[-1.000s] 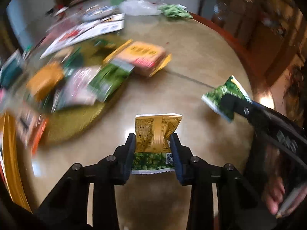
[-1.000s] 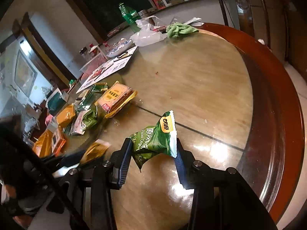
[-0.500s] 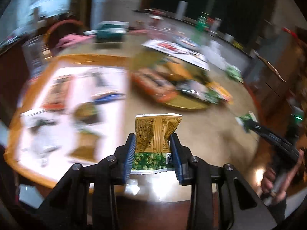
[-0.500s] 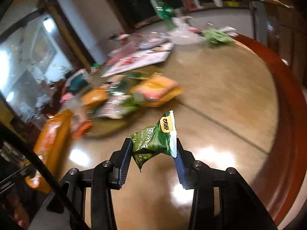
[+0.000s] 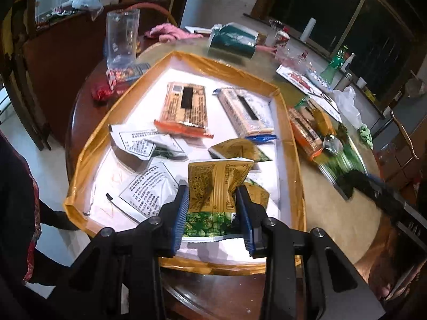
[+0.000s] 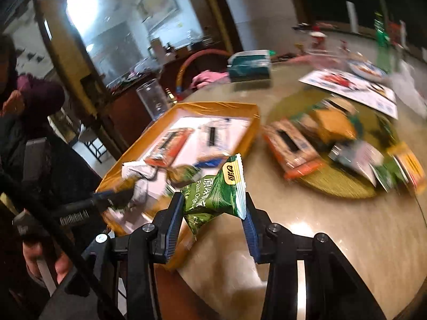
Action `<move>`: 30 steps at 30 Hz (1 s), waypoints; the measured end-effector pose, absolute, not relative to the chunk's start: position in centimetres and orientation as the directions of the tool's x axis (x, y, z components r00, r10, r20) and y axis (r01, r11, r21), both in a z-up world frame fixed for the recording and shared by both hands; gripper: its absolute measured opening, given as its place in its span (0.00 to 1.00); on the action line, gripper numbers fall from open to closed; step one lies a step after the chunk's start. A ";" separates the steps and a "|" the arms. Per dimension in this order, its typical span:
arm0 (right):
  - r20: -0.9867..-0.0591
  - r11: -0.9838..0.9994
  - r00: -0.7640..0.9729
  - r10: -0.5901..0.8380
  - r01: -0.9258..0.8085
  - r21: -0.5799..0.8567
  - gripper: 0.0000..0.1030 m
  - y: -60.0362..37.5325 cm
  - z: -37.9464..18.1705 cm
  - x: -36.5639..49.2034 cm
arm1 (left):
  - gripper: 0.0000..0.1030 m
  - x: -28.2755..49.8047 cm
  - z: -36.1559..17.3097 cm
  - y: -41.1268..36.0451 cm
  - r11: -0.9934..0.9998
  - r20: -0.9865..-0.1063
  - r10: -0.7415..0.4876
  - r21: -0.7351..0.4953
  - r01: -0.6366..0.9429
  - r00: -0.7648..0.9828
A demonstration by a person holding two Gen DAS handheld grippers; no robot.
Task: Organize snacks
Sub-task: 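Carry both pea bags over the orange-rimmed tray and open both tools, then withdraw both tools from the tray back over the table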
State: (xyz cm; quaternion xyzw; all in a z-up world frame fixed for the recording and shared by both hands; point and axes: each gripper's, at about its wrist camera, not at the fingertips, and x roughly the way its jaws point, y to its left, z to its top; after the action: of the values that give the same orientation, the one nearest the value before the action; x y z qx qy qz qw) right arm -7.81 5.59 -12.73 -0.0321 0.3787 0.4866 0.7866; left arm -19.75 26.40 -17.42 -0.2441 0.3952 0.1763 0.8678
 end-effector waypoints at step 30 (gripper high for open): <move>-0.610 0.565 0.302 0.732 -0.770 0.297 0.75 8.7 -13.3 -5.0 | 0.79 -19.1 -17.0 23.8 0.841 -0.752 0.202 -0.195 -0.504 0.628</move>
State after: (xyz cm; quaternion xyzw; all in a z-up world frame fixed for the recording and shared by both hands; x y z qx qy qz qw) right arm -4.99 8.74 -13.27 -0.0257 0.3635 0.4655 0.8065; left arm -19.10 23.84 -16.95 -0.1980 0.3821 0.2006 0.8801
